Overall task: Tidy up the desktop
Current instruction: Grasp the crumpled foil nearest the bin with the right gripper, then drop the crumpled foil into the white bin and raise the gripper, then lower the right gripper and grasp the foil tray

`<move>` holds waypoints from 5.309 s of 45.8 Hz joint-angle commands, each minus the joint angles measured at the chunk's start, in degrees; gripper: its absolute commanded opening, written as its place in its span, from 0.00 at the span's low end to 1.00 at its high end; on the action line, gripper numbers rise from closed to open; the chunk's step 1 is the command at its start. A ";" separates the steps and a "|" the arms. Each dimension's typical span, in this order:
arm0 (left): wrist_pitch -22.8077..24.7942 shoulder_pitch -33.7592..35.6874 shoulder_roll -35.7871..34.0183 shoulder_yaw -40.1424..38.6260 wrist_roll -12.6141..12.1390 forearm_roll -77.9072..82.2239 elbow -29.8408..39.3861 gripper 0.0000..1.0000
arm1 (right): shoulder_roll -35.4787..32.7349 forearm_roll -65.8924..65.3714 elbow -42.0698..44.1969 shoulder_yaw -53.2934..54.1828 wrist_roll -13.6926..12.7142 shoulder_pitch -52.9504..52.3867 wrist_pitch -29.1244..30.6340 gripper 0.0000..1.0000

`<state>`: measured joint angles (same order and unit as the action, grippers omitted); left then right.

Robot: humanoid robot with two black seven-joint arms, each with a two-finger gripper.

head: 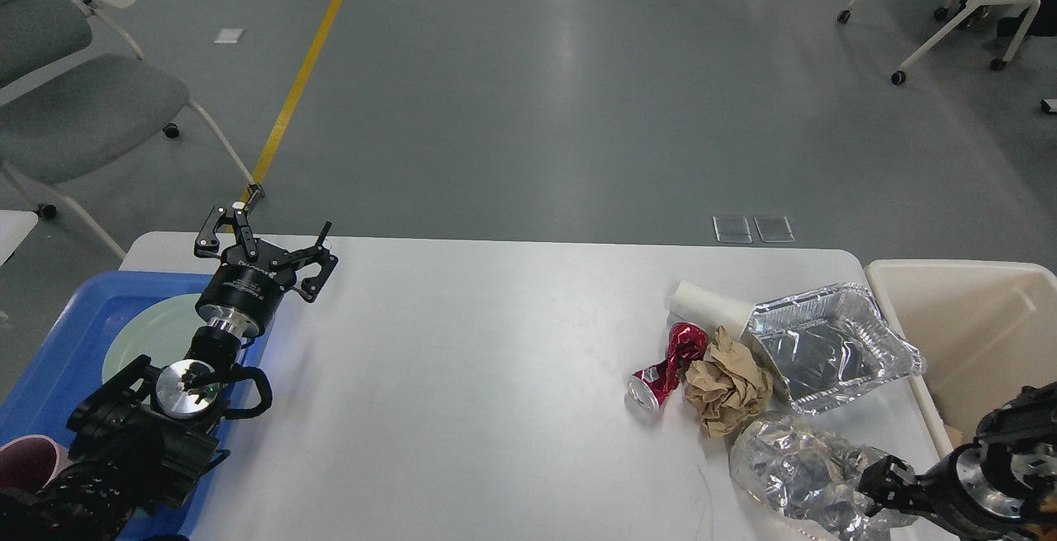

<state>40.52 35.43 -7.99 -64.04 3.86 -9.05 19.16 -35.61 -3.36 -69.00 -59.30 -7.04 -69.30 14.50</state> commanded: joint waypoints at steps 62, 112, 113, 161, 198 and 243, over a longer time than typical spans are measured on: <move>0.00 -0.01 -0.01 0.05 0.00 0.00 0.00 0.96 | -27.58 -0.25 -3.60 1.82 0.01 -43.54 17.49 0.00; 0.00 -0.01 -0.01 -0.03 0.00 0.00 0.00 0.96 | -5.26 11.44 42.20 8.32 0.10 15.07 -12.30 1.00; 0.00 0.08 -0.01 0.05 0.00 0.00 0.00 0.96 | -5.17 11.44 42.11 8.32 0.19 15.42 -12.30 1.00; 0.00 -0.01 -0.01 -0.03 0.00 0.00 0.00 0.96 | 13.55 11.97 7.75 -12.07 0.19 -52.59 26.18 1.00; 0.00 -0.01 -0.01 -0.03 0.00 0.00 0.00 0.96 | 6.08 12.06 11.26 -6.72 0.19 -21.24 8.54 1.00; 0.00 -0.01 -0.01 0.05 -0.08 0.00 0.00 0.96 | 9.07 12.15 27.69 9.90 0.10 8.04 -7.20 1.00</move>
<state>40.51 35.43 -7.98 -64.06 3.86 -9.05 19.16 -27.19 8.71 -42.04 -50.07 -6.95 -62.39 7.98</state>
